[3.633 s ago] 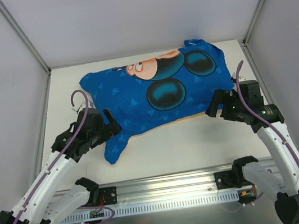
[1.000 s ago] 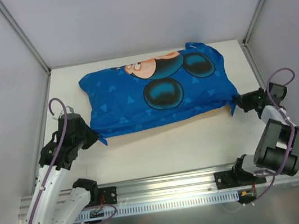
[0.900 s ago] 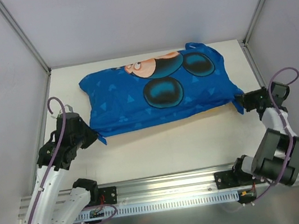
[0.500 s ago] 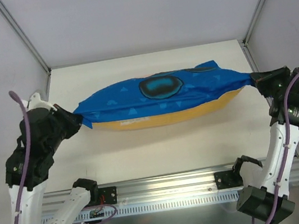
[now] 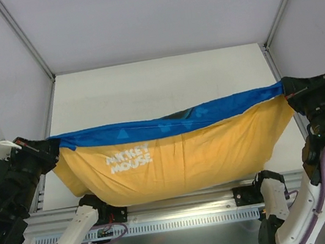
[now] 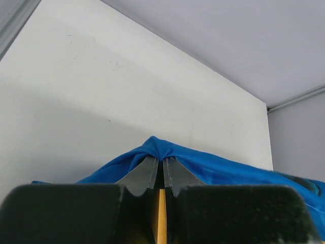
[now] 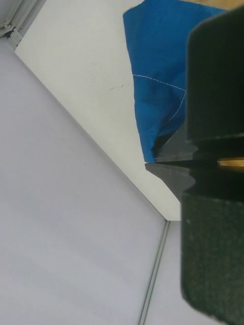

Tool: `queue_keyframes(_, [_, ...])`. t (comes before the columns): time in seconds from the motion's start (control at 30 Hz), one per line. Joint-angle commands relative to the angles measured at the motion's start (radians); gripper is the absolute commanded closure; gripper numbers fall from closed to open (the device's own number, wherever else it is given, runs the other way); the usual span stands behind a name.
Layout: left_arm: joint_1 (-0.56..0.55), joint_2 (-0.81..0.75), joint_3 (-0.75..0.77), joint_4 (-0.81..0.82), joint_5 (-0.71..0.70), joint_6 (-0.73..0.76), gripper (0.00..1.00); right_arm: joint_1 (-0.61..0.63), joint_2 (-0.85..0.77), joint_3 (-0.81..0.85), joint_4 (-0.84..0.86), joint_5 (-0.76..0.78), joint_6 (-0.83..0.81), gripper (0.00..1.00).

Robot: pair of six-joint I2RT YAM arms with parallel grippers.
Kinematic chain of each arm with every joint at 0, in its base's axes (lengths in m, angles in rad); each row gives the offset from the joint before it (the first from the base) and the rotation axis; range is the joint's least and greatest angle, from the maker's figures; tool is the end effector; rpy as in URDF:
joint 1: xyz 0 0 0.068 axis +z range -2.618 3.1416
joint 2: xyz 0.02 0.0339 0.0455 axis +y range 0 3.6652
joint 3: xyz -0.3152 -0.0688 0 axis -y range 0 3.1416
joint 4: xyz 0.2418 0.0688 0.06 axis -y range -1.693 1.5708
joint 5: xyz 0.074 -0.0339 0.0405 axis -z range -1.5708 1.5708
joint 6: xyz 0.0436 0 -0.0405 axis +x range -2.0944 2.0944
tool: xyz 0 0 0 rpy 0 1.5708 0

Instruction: Remove the pillowcase from the pillow

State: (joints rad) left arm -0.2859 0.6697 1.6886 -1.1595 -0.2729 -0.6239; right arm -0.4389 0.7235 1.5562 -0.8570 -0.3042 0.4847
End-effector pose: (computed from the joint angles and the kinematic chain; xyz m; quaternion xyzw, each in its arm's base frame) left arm -0.0318 0.0216 0.5303 -0.2137 0.7224 -0.1932 0.6287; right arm 0.0215 0.0043 0.5386 0.2204 0.6804 0.1242 0.6877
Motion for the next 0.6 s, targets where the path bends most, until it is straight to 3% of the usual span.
queue_keyframes(0.0, [0.013,0.06,0.022,0.073,-0.121,0.042,1.0,0.005,0.039,-0.049,0.103,0.028,-0.006,0.99])
queue_keyframes(0.1, [0.011,0.177,-0.021,0.142,-0.14,0.098,1.0,0.014,0.129,-0.154,0.221,-0.019,0.015,0.99])
queue_keyframes(0.23, [0.025,0.447,-0.023,0.239,-0.128,0.145,1.0,0.17,0.319,-0.232,0.259,0.137,-0.069,0.99])
queue_keyframes(0.27, [0.062,0.558,-0.001,0.263,-0.055,0.157,1.0,0.196,0.365,-0.229,0.254,0.158,-0.113,0.93])
queue_keyframes(0.3, [0.08,0.618,0.058,0.265,-0.014,0.159,1.0,0.212,0.414,-0.219,0.244,0.155,-0.133,0.79])
queue_keyframes(0.33, [0.1,0.674,0.092,0.265,0.026,0.176,0.94,0.23,0.509,-0.205,0.224,0.146,-0.152,0.62])
queue_keyframes(0.37, [0.112,0.73,0.129,0.258,0.062,0.187,0.79,0.235,0.549,-0.17,0.198,0.136,-0.164,0.46])
queue_keyframes(0.4, [0.117,0.775,0.158,0.25,0.095,0.197,0.58,0.236,0.577,-0.159,0.158,0.126,-0.182,0.28])
queue_keyframes(0.47, [0.119,0.864,0.233,0.212,0.113,0.204,0.09,0.236,0.581,-0.174,0.147,0.14,-0.207,0.18])
queue_keyframes(0.5, [0.117,0.873,0.244,0.207,0.123,0.202,0.05,0.236,0.562,-0.186,0.148,0.178,-0.216,0.1])
queue_keyframes(0.57, [0.116,0.857,0.229,0.207,0.133,0.194,0.01,0.235,0.495,-0.209,0.15,0.214,-0.23,0.07])
